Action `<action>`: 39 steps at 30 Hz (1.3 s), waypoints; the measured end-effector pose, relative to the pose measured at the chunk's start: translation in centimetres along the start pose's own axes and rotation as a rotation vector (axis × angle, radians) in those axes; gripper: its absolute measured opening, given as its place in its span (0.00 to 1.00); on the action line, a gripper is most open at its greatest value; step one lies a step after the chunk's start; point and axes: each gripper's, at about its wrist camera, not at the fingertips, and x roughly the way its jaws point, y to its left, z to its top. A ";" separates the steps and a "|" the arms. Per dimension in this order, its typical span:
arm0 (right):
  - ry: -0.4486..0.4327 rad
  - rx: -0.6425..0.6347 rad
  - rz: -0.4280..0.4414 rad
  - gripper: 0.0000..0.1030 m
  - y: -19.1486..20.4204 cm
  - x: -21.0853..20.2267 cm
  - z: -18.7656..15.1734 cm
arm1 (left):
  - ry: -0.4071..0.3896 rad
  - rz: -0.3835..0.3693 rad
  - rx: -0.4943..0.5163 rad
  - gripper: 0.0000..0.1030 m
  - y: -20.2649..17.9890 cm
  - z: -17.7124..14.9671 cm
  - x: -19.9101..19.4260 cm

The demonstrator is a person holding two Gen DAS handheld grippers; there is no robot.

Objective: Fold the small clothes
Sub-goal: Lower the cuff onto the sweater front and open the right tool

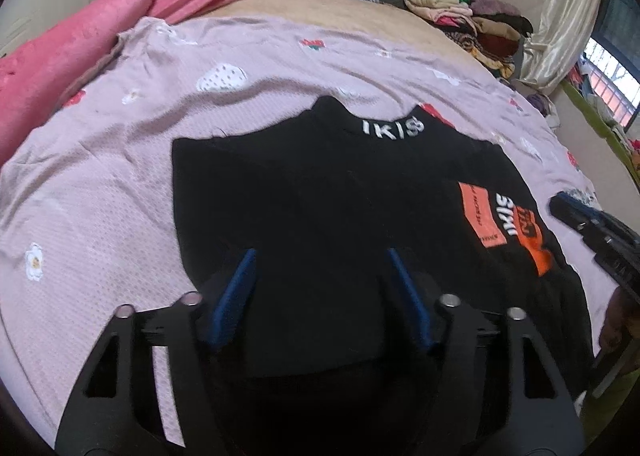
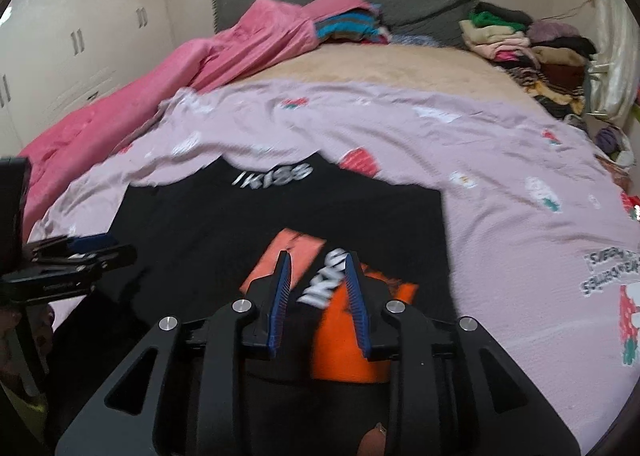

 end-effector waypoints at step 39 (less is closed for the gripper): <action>0.065 0.000 -0.005 0.60 1.8 1.1 -1.9 | 0.059 -0.028 -0.006 0.34 -0.2 -0.9 0.3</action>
